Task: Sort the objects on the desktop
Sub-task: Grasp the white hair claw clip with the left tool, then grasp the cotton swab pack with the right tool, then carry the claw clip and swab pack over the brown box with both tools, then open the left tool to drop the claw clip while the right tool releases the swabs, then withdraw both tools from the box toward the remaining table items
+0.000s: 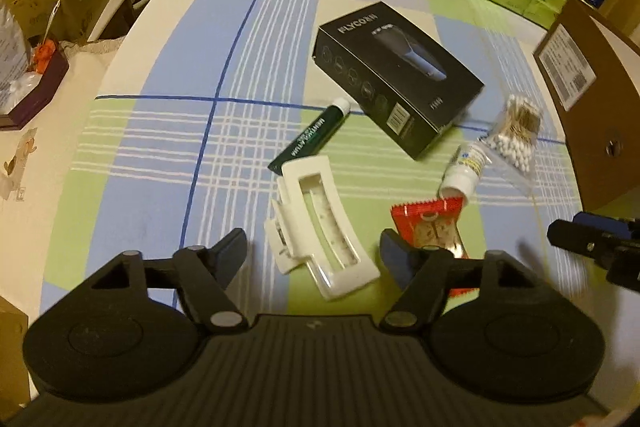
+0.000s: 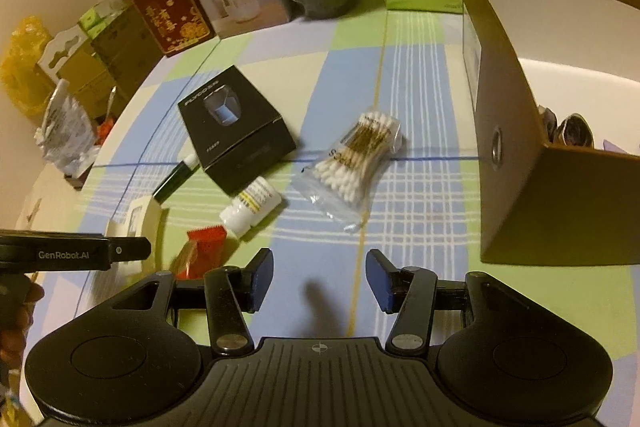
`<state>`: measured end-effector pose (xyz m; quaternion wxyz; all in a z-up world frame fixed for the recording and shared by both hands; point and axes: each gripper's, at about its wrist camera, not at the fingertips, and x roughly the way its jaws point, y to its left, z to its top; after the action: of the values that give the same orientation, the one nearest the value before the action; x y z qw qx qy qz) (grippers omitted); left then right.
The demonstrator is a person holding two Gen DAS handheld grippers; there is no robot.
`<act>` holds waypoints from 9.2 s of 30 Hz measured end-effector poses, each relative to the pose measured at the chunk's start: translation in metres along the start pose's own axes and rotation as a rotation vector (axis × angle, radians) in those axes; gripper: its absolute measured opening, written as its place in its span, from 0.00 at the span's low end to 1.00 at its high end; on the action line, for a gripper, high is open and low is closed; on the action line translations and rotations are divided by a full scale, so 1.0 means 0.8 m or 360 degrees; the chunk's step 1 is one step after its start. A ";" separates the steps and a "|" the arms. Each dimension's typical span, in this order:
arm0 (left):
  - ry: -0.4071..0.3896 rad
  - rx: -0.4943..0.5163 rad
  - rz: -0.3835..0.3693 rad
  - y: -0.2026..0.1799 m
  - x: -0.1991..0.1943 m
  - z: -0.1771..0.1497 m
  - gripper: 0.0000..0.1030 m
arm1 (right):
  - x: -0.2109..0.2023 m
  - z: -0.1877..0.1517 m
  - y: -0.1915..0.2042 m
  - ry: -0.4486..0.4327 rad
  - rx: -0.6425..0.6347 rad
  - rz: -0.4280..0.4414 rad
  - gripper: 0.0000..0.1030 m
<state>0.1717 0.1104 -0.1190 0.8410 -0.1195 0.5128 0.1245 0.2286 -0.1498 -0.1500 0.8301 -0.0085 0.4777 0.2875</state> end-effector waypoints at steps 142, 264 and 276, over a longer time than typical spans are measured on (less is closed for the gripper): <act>-0.0092 0.0500 -0.0257 -0.473 0.076 0.171 0.36 | -0.068 0.159 -0.344 -0.0115 -0.0002 -0.0136 0.19; -0.0175 -0.0021 0.0089 -0.081 -0.160 -0.095 0.85 | -0.108 -0.031 -0.023 -0.0024 -0.0323 0.0230 0.98; -0.0158 -0.0002 0.0089 -0.055 -0.122 -0.070 0.85 | -0.063 -0.014 0.000 -0.0115 -0.0309 0.0218 0.98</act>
<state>0.0966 0.0419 -0.0532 0.8616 -0.0994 0.4733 0.1540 0.2008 -0.1767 -0.1155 0.8204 -0.0457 0.4170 0.3886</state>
